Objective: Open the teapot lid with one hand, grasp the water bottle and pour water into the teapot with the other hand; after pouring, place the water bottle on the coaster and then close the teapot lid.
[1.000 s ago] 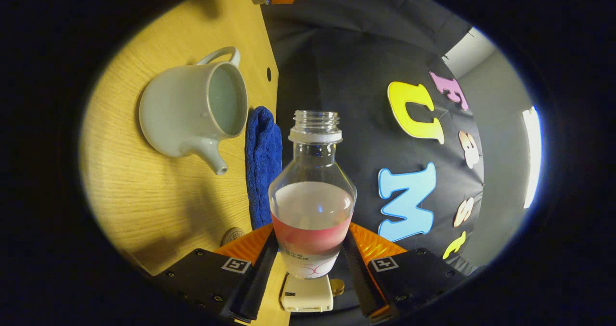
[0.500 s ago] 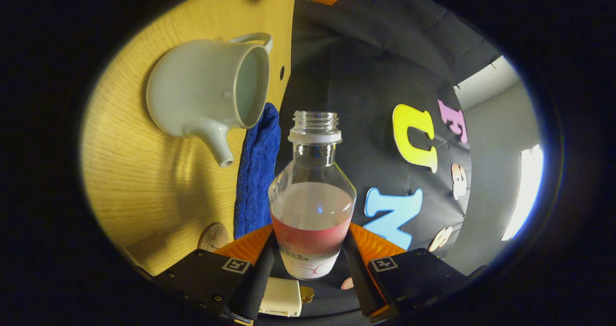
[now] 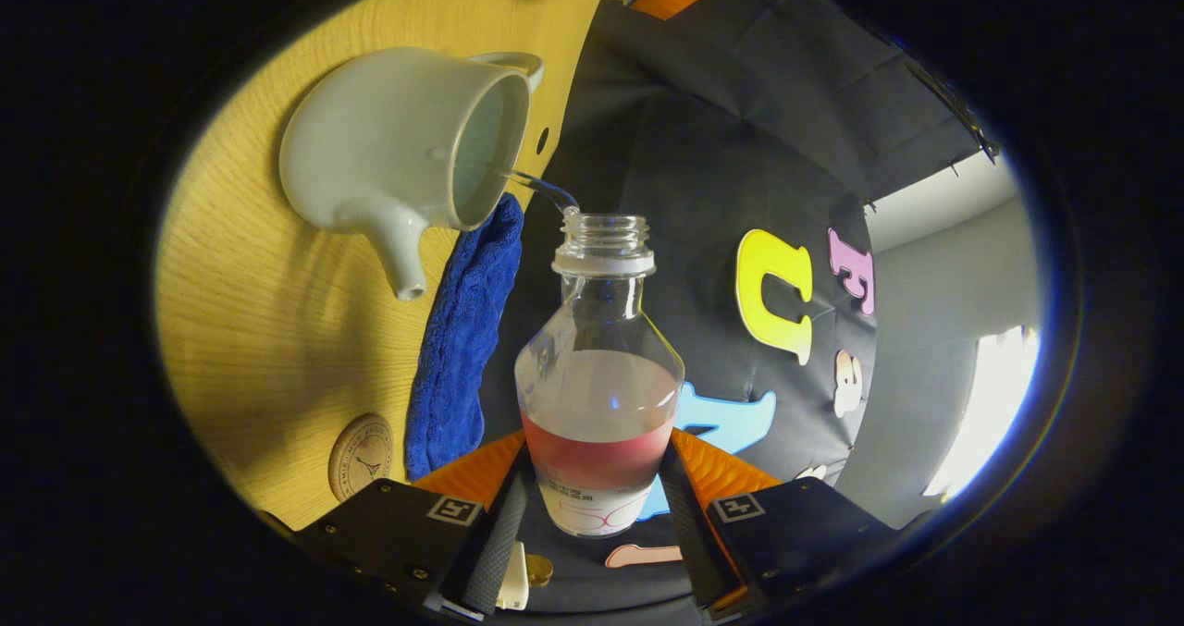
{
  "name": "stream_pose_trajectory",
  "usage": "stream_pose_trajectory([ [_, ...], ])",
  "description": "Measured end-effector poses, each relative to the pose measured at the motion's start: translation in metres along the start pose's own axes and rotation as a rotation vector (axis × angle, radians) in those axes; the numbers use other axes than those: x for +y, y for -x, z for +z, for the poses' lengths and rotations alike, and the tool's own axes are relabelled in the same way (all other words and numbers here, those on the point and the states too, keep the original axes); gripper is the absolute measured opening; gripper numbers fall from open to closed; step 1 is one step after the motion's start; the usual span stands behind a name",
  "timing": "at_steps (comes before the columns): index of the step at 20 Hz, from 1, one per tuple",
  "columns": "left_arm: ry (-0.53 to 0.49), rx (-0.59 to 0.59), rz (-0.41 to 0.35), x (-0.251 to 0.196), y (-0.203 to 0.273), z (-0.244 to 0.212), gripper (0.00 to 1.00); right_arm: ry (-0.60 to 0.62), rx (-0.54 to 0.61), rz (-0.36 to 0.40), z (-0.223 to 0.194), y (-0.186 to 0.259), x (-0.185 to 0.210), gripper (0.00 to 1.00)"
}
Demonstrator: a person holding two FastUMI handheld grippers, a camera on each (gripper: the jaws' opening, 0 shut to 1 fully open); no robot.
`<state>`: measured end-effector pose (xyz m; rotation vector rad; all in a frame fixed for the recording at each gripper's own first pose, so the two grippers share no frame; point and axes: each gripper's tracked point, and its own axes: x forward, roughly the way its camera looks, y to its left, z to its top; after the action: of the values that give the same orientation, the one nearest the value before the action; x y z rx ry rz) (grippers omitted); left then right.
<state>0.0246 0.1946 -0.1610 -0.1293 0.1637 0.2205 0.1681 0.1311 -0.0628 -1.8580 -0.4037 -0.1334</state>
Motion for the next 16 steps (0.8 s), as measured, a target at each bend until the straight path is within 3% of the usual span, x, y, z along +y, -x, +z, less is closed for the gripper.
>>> stream_pose_trajectory([
  [16, -0.013, 0.010, -0.008, -0.004, -0.001, 0.000, 0.05, 0.074, -0.038, -0.067, -0.002, -0.008, -0.026, 0.75],
])
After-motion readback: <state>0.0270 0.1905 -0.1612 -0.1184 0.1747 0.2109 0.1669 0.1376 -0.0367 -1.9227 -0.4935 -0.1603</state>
